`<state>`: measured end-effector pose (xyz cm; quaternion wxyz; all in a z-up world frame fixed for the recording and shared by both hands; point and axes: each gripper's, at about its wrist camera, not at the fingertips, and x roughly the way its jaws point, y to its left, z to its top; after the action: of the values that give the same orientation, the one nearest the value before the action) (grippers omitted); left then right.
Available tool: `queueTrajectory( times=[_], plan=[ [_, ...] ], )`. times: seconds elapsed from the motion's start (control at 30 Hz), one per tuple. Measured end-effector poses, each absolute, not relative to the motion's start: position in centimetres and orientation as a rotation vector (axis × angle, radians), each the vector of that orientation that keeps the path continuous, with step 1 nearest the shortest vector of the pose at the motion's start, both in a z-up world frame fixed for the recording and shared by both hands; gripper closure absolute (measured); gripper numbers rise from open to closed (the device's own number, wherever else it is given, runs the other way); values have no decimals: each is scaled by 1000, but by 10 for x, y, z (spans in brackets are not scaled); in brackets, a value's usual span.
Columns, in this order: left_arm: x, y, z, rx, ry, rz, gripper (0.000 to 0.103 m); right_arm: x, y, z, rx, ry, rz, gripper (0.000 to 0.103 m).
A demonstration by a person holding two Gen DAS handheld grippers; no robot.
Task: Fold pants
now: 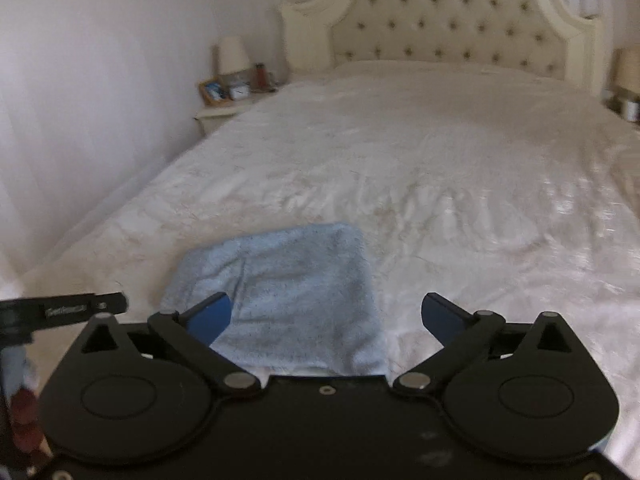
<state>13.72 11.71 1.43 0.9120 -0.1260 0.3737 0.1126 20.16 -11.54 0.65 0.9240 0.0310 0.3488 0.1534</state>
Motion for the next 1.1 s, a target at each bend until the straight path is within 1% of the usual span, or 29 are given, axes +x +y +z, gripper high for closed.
queueTrajectory(
  times=[0.1,0.33,0.53,0.8,1.1],
  plan=[
    [121,114,21,-272,783,216,71,189,-104,16,-18,751,265,0],
    [101,112,28,-306,863,198,70,158,-103,32,54,771,343,0],
    [90,93,37,-191,854,239,70,139,-102,39,64,778,344,0],
    [81,90,48,-169,847,266,70,130,-108,45,94,792,311,0],
    [74,96,55,-127,831,318,70,128,-108,40,118,838,271,0]
  ],
)
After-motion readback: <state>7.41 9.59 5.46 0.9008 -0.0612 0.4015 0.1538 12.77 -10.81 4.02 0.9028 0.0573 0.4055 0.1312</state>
